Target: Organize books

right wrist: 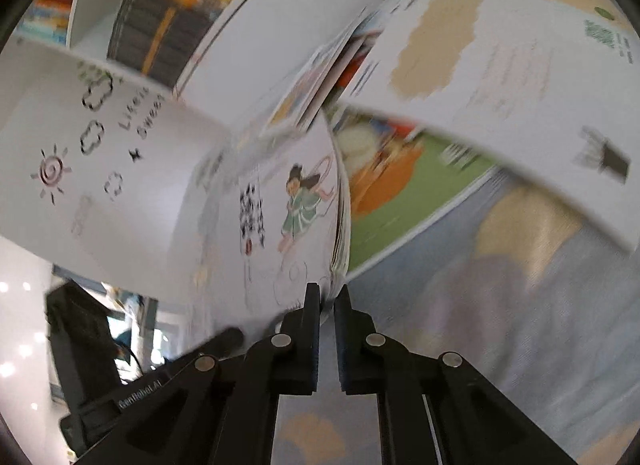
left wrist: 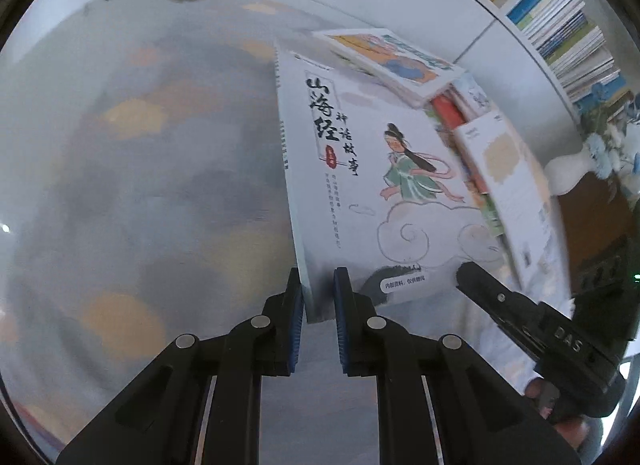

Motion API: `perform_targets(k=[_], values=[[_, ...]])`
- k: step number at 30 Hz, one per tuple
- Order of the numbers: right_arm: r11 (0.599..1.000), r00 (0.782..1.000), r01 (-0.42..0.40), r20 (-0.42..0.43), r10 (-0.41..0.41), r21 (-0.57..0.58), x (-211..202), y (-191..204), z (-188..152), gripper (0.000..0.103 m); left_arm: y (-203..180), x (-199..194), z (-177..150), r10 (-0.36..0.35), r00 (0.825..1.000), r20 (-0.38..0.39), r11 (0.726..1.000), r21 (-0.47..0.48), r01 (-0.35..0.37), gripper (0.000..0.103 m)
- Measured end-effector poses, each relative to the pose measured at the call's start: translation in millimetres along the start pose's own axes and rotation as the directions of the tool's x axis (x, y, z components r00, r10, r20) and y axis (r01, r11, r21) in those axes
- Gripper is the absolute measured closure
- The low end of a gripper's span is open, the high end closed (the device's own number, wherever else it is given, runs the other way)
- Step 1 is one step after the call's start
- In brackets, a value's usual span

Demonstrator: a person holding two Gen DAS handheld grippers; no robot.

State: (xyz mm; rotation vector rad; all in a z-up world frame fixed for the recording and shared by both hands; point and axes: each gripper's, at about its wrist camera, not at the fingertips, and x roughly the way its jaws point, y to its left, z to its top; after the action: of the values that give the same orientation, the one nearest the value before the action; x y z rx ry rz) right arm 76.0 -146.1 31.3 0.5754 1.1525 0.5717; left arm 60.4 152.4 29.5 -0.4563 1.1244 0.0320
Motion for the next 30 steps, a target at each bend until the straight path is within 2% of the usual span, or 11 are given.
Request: perform_targets(k=[5, 11, 14, 19, 22, 24, 25, 26, 27, 28, 30], values=[[1.0, 0.999, 0.014, -0.049, -0.015, -0.014, 37.3, 54.8, -26.3, 0.096, 67.7, -18.3, -0.5, 0.054, 0.998, -0.022, 0.998, -0.007, -0.054, 0.092], [0.998, 0.996, -0.026, -0.085, 0.03, 0.05, 90.2, 108.7, -58.2, 0.096, 143.5, -42.9, 16.6, 0.077, 0.996, -0.04, 0.997, 0.027, -0.076, 0.092], [0.994, 0.995, -0.046, -0.088, 0.055, 0.097, 109.3, 128.4, -73.1, 0.096, 169.7, -51.6, 22.0, 0.095, 0.995, -0.039, 0.993, 0.076, -0.092, 0.091], [0.989, 0.994, -0.061, -0.08, 0.073, 0.137, 127.9, 163.1, -88.5, 0.096, 198.7, -64.1, 26.8, 0.111, 0.993, -0.048, 0.989, 0.105, -0.106, 0.091], [0.98, 0.99, -0.084, -0.094, 0.103, 0.18, 132.7, 177.0, -98.8, 0.097, 212.8, -70.8, 27.0, 0.18, 0.982, -0.055, 0.979, 0.108, -0.174, 0.083], [0.981, 0.99, -0.07, -0.111, 0.091, 0.179, 136.7, 187.9, -105.9, 0.094, 220.6, -71.9, 28.4, 0.259, 0.963, -0.076, 0.961, 0.116, -0.25, 0.083], [0.988, 0.989, -0.043, -0.132, 0.063, 0.15, 139.5, 194.8, -109.4, 0.088, 224.3, -72.9, 29.8, 0.267, 0.959, -0.096, 0.96, 0.112, -0.256, 0.079], [0.995, 0.986, 0.013, -0.168, 0.004, 0.099, 143.2, 202.7, -110.7, 0.061, 224.9, -73.6, 30.7, 0.267, 0.958, -0.104, 0.961, 0.103, -0.256, 0.075], [0.995, 0.981, 0.079, -0.181, -0.066, 0.063, 143.3, 207.5, -110.8, 0.044, 227.1, -76.5, 31.7, 0.261, 0.959, -0.11, 0.964, 0.087, -0.252, 0.072], [0.993, 0.981, 0.112, -0.164, -0.104, 0.043, 139.5, 209.4, -111.0, 0.022, 227.9, -80.4, 32.4, 0.254, 0.961, -0.109, 0.966, 0.072, -0.247, 0.07], [0.994, 0.984, 0.113, -0.139, -0.111, 0.006, 131.3, 213.4, -106.4, 0.021, 226.6, -87.2, 33.3, 0.249, 0.964, -0.094, 0.968, 0.052, -0.245, 0.064]])
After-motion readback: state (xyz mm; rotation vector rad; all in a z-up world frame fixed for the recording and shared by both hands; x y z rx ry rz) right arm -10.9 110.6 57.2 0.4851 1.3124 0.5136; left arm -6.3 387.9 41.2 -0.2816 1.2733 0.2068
